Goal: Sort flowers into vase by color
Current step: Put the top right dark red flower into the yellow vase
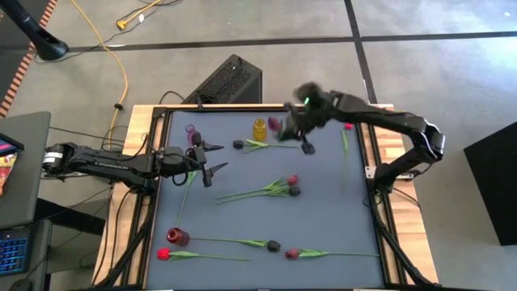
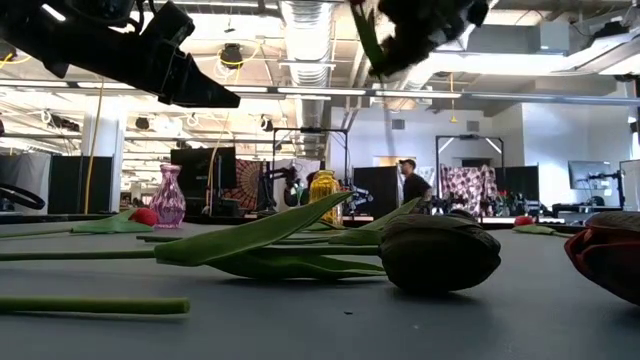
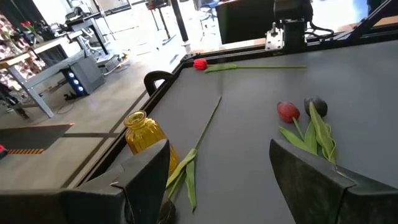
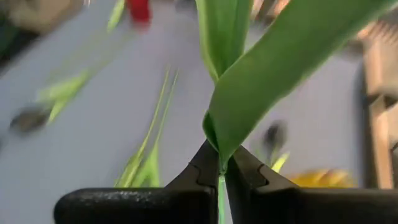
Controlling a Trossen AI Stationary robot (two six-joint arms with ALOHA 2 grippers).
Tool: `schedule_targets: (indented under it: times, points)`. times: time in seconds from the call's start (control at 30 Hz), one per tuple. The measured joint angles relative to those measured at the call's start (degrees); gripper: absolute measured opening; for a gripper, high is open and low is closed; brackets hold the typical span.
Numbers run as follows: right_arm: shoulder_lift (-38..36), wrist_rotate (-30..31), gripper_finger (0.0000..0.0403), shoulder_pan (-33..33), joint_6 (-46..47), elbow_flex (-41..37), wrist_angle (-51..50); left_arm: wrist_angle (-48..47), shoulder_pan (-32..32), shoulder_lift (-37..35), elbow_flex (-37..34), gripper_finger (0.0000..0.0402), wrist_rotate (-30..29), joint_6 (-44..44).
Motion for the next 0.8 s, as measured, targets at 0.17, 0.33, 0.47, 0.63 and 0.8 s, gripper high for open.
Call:
schedule_targets:
  times: [0.17, 0.33, 0.47, 0.63, 0.8]
  points:
    - [2.2, -5.0, 0.0036, -4.5, 9.2, 0.0, 18.9, -0.1, 0.0, 0.0, 0.0, 0.0265, 0.0, 0.0]
    - [6.6, -5.0, 0.0037, -6.9, 18.3, 0.0, 31.7, -0.2, 0.0, 0.0, 0.0, 0.0265, 0.0, -0.1]
    - [8.1, -4.9, 0.0037, -8.8, 22.0, 0.0, 33.7, -0.2, 0.0, 0.0, 0.0, 0.0265, 0.0, -0.2]
    - [8.6, -3.7, 0.0037, -11.1, 23.2, 0.0, 33.7, -0.3, 0.0, 0.0, 0.0, 0.0265, 0.0, -0.2]
    - [9.1, -2.7, 0.0038, -12.6, 23.2, -0.1, 33.7, -0.4, 0.0, 0.0, 0.0, 0.0265, 0.0, -0.2]
